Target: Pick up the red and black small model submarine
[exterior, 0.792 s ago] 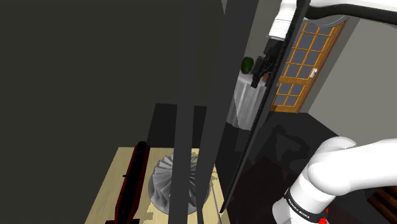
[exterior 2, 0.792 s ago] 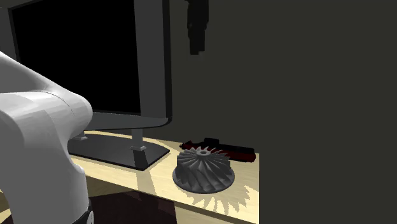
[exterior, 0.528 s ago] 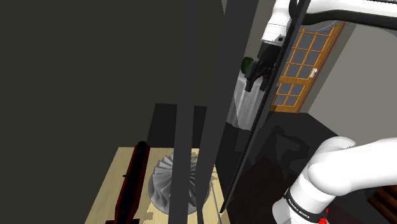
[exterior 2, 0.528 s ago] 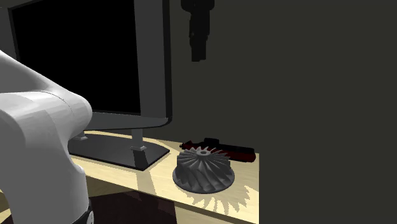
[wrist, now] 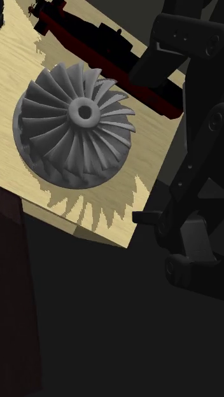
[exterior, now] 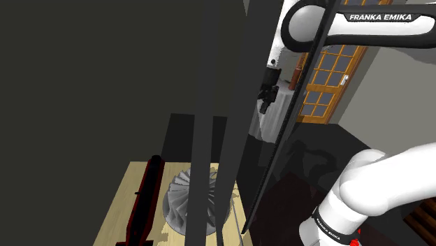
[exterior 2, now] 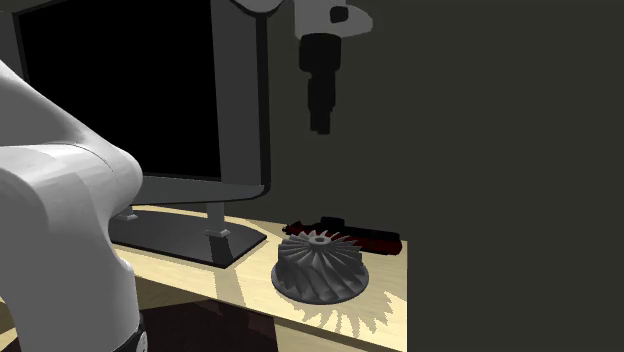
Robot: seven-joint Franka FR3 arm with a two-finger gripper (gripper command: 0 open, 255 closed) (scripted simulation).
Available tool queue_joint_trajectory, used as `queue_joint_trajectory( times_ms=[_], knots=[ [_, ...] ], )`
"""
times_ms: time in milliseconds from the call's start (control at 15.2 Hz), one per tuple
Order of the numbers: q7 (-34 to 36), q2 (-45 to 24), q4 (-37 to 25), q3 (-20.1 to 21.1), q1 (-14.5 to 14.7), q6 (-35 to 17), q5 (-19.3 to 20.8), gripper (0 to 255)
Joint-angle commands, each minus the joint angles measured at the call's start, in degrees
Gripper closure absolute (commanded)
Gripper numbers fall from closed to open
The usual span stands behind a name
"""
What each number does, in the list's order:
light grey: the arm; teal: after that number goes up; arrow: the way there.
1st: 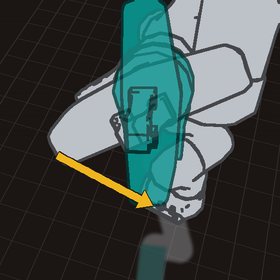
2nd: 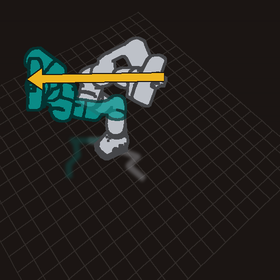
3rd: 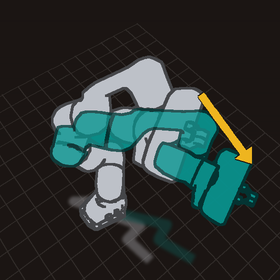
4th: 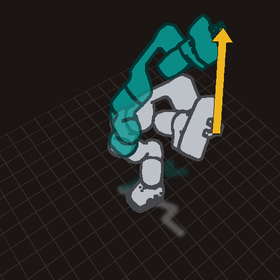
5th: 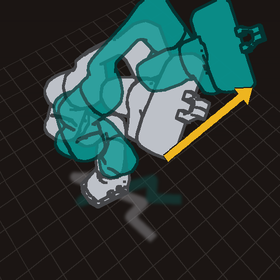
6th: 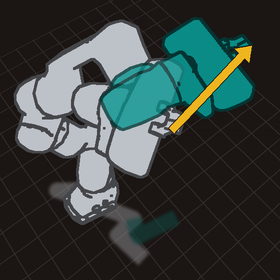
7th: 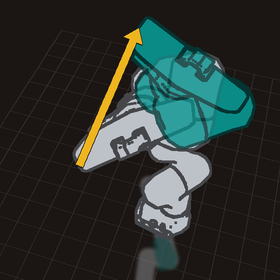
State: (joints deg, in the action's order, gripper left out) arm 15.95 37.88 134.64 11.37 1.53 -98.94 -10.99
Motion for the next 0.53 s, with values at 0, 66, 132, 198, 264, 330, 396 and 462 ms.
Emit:
queue_joint_trajectory(
  times_ms=[0,66,132,198,264,330,396,462],
  knots=[
    [2.1,-3.0,0.0,2.4,0.4,-3.1,-0.7,0],
    [3.1,-4.4,-0.1,3.6,0.6,-4.5,-0.9,0],
    [4.1,-5.8,-0.3,4.7,0.7,-5.9,-1.0,0],
    [5.1,-7.4,-0.5,5.9,0.9,-7.2,-1.1,0],
    [6.2,-9.0,-0.8,7.0,1.0,-8.6,-1.1,0],
    [7.3,-10.7,-1.2,8.2,1.1,-9.9,-1.1,0],
    [8.4,-12.4,-1.7,9.3,1.1,-11.2,-0.9,0],
    [9.5,-14.2,-2.2,10.5,1.1,-12.4,-0.7,0]
  ],
)
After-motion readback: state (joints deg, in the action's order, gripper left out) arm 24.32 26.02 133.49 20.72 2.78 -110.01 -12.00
